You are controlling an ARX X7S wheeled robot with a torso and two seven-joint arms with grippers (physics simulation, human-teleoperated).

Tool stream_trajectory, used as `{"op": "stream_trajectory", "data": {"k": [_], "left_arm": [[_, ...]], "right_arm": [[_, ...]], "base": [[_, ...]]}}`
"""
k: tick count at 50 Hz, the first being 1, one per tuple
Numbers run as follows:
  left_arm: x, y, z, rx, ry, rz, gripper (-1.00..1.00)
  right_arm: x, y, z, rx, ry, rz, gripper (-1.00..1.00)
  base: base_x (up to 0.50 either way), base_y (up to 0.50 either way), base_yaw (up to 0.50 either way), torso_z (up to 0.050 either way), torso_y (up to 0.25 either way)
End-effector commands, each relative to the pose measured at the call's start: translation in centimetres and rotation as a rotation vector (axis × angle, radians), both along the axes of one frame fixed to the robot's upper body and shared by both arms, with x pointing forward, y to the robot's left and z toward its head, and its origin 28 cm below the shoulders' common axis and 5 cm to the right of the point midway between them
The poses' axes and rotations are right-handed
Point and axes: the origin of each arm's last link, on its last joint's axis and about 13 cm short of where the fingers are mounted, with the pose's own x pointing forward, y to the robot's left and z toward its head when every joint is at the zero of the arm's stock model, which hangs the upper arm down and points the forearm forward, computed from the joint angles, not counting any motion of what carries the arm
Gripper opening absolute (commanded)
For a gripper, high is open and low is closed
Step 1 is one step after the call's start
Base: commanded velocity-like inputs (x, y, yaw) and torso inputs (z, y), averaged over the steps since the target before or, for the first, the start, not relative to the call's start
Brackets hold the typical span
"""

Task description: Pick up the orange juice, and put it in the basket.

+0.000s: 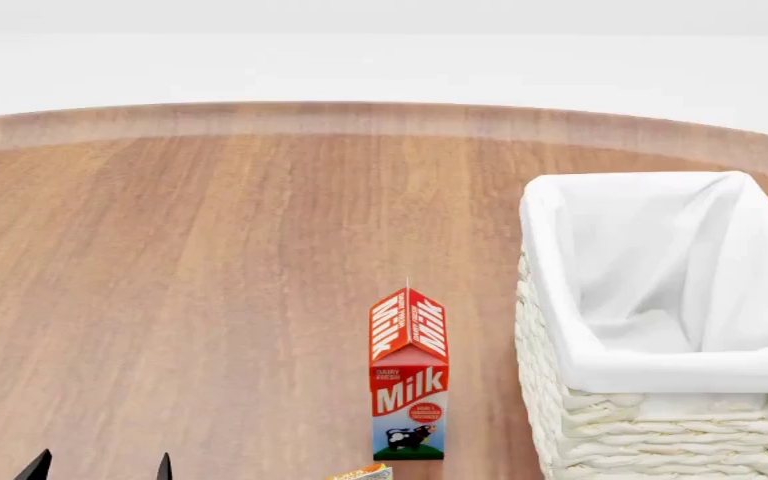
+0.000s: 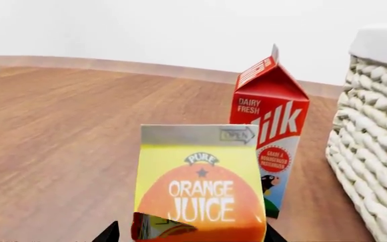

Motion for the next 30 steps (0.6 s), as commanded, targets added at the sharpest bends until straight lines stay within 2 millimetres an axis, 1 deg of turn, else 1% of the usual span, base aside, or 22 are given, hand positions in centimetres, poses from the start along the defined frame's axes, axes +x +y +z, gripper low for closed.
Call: {"op": "stream_trajectory", "data": {"k": [1, 5, 6, 14, 25, 29, 30], "left_arm": [[0.0, 0.0, 0.0, 0.000, 0.000, 0.000, 1.00], [0.0, 0.0, 0.0, 0.000, 0.000, 0.000, 1.00], [0.0, 0.0, 0.0, 0.000, 0.000, 0.000, 1.00], [0.0, 0.0, 0.0, 0.000, 0.000, 0.000, 1.00], [0.0, 0.0, 0.0, 0.000, 0.000, 0.000, 1.00], [0.0, 0.0, 0.0, 0.000, 0.000, 0.000, 1.00], [0.0, 0.0, 0.0, 0.000, 0.000, 0.000, 1.00]], "right_arm": [[0.2, 0.1, -0.1, -0.002, 0.008, 0.002, 1.00], [0.2, 0.1, -0.1, -0.005, 0.005, 0.006, 1.00], [0.1, 0.1, -0.1, -0.006, 0.003, 0.006, -1.00], [-0.4, 0.0, 0.4, -0.002, -0.009, 0.009, -1.00], [-1.2, 0.0, 2.3, 0.004, -0.057, 0.022, -1.00], [-1.2, 0.0, 2.5, 0.001, -0.063, 0.023, -1.00], [-1.3, 0.0, 2.9, 0.002, -0.072, 0.024, -1.00]], "base": [[0.00, 0.00, 0.00, 0.000, 0.000], [0.00, 0.00, 0.00, 0.000, 0.000], [0.00, 0.00, 0.00, 0.000, 0.000], [0.00, 0.00, 0.00, 0.000, 0.000], [0.00, 0.00, 0.00, 0.000, 0.001], [0.00, 0.00, 0.00, 0.000, 0.000], [0.00, 0.00, 0.00, 0.000, 0.000]]}}
